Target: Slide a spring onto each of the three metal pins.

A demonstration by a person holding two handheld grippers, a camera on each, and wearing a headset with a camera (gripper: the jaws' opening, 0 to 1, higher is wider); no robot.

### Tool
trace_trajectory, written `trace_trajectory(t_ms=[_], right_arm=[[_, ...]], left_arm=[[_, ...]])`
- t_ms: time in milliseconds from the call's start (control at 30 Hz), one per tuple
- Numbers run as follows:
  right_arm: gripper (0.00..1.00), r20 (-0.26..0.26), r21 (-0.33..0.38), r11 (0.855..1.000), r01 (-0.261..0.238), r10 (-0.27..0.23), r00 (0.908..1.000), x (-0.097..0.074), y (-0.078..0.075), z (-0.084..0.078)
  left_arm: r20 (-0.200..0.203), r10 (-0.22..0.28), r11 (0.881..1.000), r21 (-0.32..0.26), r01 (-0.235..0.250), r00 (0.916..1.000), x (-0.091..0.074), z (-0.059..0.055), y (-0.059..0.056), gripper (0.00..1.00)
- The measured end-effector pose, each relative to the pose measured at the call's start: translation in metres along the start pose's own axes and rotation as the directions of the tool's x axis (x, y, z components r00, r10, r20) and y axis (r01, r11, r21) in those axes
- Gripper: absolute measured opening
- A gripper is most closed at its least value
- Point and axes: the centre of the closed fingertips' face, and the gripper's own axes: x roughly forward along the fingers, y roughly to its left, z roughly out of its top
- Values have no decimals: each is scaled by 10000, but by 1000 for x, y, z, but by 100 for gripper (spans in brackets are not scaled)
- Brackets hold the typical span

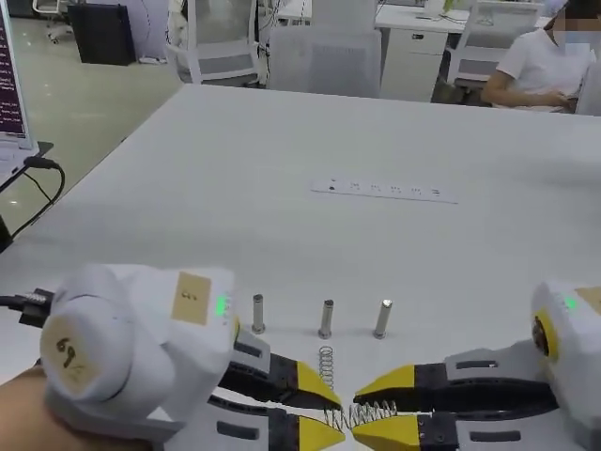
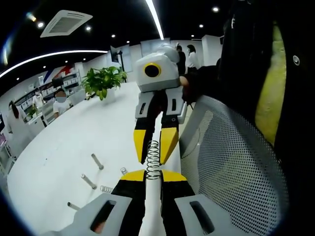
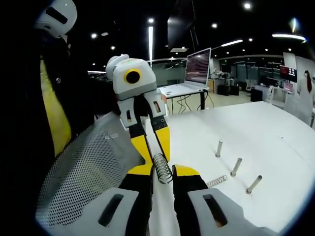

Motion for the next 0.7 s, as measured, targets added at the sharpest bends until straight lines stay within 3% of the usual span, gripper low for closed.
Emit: trace_trajectory(t_ms=[700], right_arm=[[10, 165, 728, 9973, -119, 107, 9998, -3, 0, 4]], left_arm=[[355, 183, 9998, 28, -184, 9992, 1, 4, 2, 3]])
